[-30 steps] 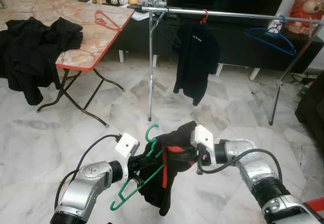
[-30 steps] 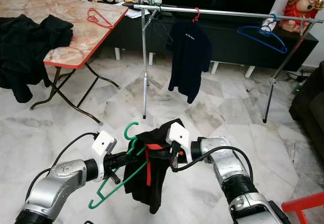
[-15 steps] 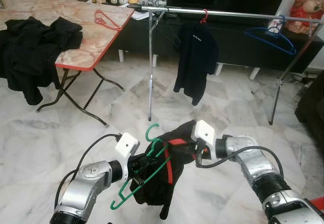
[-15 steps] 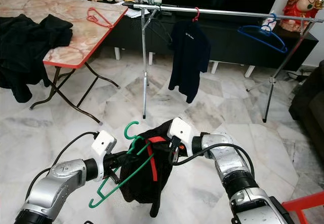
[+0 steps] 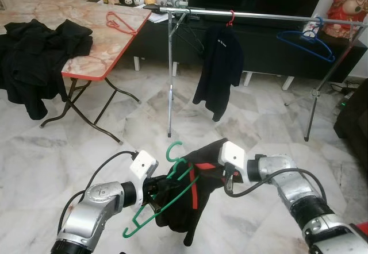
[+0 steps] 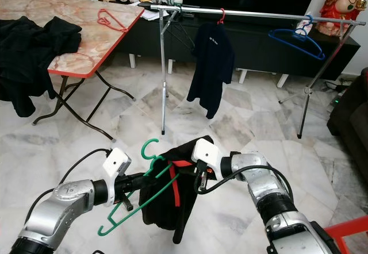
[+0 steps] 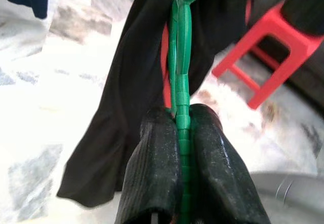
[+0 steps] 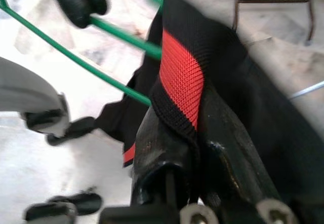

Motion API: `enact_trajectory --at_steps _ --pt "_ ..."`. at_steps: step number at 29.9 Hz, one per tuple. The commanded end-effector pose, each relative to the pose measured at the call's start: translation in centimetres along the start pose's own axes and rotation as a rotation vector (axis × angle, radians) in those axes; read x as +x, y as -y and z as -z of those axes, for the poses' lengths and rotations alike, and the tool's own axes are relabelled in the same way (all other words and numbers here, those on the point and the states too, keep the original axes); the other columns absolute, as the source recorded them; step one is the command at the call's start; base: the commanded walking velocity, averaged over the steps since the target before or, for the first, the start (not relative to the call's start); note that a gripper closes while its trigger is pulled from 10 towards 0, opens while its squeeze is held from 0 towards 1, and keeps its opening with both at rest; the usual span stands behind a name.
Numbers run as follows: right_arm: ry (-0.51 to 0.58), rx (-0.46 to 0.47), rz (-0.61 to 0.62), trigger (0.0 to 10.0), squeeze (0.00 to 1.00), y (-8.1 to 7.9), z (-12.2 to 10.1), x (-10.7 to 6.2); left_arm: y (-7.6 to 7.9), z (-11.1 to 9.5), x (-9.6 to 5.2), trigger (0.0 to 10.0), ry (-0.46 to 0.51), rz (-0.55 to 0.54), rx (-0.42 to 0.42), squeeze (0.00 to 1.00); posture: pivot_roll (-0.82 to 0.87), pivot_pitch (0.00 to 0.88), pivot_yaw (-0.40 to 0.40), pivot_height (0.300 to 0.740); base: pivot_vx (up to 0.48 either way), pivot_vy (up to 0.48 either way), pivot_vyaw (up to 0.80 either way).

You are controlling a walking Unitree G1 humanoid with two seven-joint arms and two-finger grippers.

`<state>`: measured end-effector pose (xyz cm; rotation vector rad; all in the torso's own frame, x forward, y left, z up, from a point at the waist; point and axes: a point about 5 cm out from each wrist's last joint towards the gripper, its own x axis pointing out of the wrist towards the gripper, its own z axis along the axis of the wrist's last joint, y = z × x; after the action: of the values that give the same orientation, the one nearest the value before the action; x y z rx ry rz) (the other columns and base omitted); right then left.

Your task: Hang hanger

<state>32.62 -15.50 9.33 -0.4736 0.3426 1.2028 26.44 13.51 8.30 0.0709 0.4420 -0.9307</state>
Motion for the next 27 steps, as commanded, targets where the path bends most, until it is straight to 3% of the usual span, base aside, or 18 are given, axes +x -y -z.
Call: enact_trajectory --at_steps 1,7,13,21,24,27 --pt "-0.002 -0.035 0.007 10.0 0.00 0.7 -0.7 -0.4 0.3 -0.1 0.1 10.0 -0.011 0.024 0.032 0.00 0.03 0.000 -0.112 0.740 0.000 0.000 0.00" --pt "0.009 -0.074 0.002 10.0 0.00 1.2 -1.6 -0.4 1.4 0.1 -0.2 10.0 -0.039 0.129 0.047 0.00 0.03 0.000 -0.112 0.740 0.000 0.000 0.00" --pt "0.055 -0.104 -0.062 10.0 0.00 0.9 -2.5 0.0 1.6 0.0 0.2 10.0 -0.024 0.143 0.029 0.00 0.03 0.000 -0.112 0.740 0.000 0.000 0.00" --pt "0.103 -0.141 -0.118 10.0 0.00 1.0 -3.8 -0.1 0.8 0.0 0.3 10.0 -0.035 0.086 0.048 0.00 0.03 0.000 -0.112 0.740 0.000 0.000 0.00" --pt "0.159 -0.134 -0.196 10.0 0.00 0.2 -4.4 -0.1 0.4 -0.1 0.4 10.0 -0.017 0.046 0.036 0.00 0.03 0.000 -0.110 0.740 0.000 0.000 0.00" --pt "0.147 -0.144 -0.279 10.0 0.00 -0.8 -3.9 -0.2 0.6 -0.2 0.4 10.0 -0.006 0.058 0.026 0.00 0.03 0.000 -0.110 0.740 0.000 0.000 0.00"
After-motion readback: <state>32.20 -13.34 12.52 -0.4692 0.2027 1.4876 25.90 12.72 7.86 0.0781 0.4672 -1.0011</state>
